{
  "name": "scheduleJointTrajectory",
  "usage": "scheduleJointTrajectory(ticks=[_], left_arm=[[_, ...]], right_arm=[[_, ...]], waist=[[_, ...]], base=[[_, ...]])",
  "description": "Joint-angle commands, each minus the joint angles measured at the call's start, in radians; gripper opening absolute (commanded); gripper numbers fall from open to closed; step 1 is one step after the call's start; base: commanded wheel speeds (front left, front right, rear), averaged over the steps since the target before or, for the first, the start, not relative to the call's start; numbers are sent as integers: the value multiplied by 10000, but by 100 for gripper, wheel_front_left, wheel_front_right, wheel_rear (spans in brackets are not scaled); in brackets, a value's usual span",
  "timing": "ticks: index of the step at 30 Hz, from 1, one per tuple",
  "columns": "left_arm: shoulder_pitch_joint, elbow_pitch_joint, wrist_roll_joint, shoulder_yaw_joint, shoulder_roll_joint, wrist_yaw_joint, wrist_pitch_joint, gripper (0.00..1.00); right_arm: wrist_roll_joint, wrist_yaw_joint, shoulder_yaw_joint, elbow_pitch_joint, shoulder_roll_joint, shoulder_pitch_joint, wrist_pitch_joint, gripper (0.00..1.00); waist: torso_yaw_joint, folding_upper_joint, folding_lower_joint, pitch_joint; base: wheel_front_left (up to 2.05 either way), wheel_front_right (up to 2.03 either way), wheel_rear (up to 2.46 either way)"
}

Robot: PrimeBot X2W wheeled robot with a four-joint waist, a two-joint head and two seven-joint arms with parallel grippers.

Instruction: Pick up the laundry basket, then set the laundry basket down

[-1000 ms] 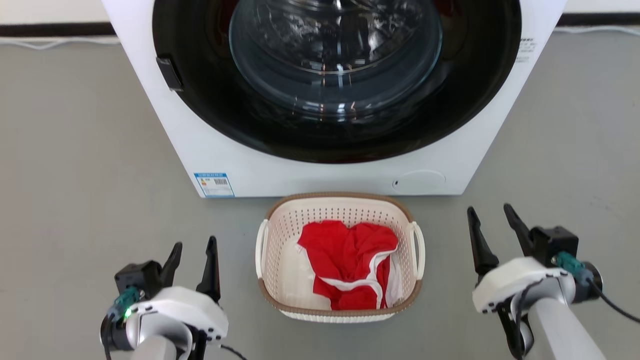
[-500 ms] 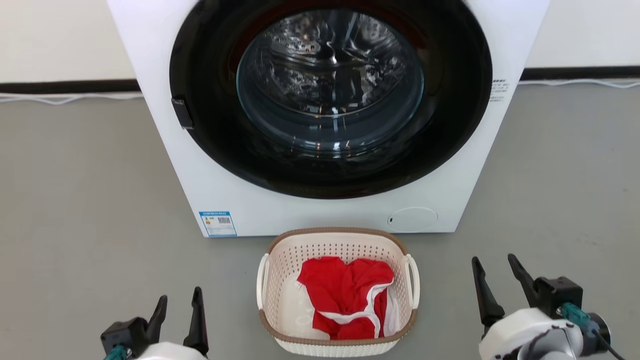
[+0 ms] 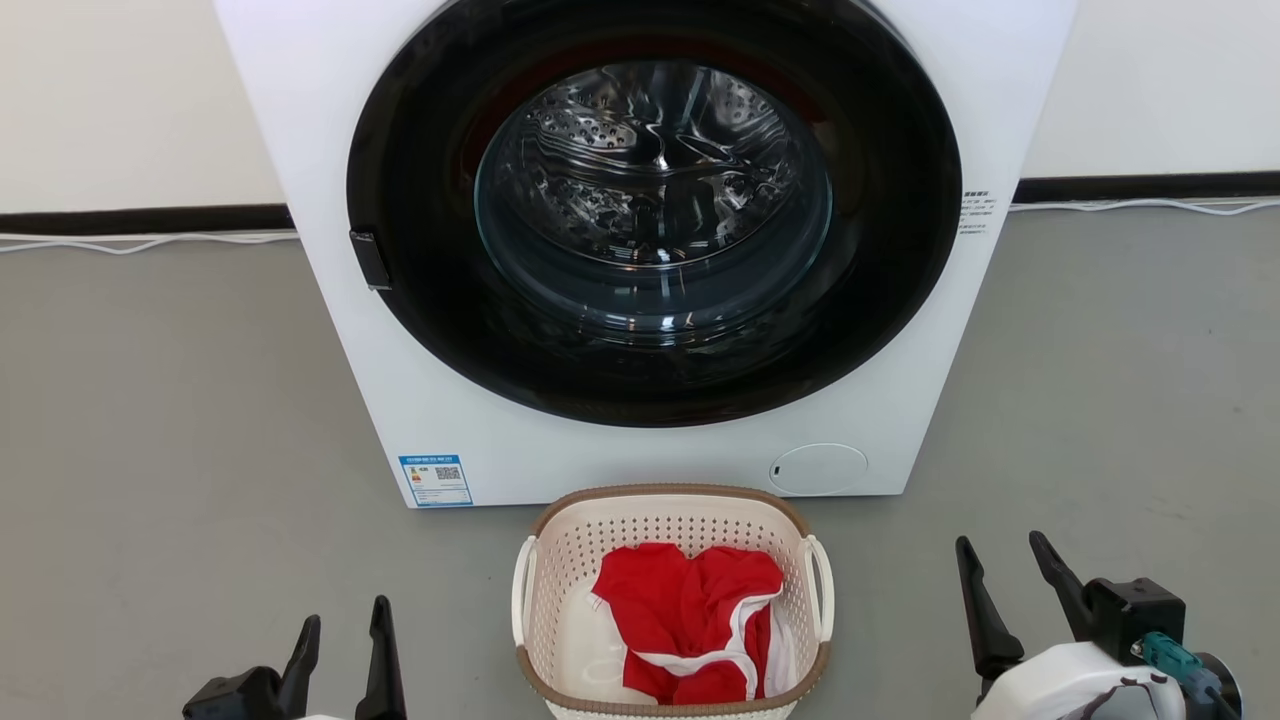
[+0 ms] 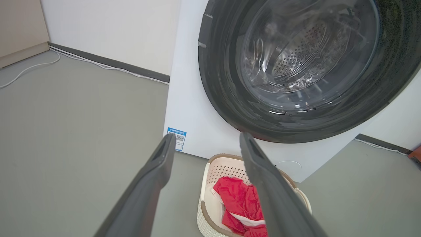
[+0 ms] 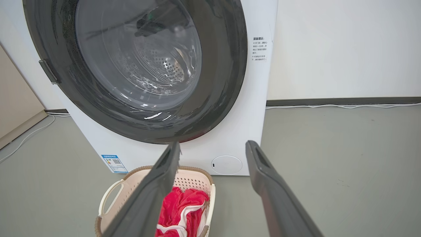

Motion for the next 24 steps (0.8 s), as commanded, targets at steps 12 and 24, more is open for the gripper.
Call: scheduleJointTrajectory(ticks=[12,24], left_arm=[[-105,-665,-163,157,154,250,254,100],[325,-593,-148,-201,198,299,531,0]], right_arm=[[-81,19,204,-989,-24,-38,726,100],[-10,0,-35,-671,27,288,849,0]], waist=[[-78,-1,1,-187],[-62,-1,1,-241]], base=[[0,0,0],[0,0,0]])
